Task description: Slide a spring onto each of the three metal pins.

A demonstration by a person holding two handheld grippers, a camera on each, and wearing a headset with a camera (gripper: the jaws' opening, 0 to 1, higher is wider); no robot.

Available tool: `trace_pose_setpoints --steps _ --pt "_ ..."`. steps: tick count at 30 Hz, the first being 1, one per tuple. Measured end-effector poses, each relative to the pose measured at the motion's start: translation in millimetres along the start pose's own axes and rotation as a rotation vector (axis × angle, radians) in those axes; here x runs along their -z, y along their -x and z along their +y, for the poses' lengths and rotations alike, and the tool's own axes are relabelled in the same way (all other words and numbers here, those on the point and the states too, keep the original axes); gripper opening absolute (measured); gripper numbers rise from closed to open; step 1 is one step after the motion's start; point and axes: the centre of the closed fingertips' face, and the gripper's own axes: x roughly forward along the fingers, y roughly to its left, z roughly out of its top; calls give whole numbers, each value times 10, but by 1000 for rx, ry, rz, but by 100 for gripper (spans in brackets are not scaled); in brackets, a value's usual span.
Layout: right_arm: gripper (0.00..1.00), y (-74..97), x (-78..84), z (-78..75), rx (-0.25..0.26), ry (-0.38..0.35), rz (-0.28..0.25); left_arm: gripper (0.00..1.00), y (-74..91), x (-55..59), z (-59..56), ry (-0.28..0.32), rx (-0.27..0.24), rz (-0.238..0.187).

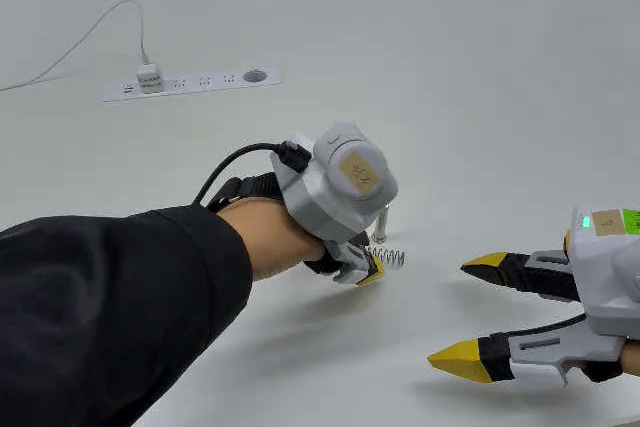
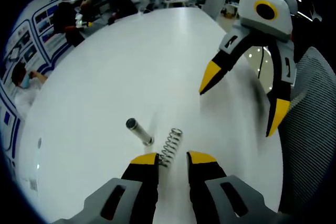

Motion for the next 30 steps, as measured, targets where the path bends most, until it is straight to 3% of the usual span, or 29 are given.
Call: trace_pose_setpoints --steps 17,30 --pt "69 -5 6 -4 0 -4 -5 17 -12 143 -147 -24 17 44" --pt "68 9 -16 -14 4 1 -9 11 -9 134 -181 6 21 31"
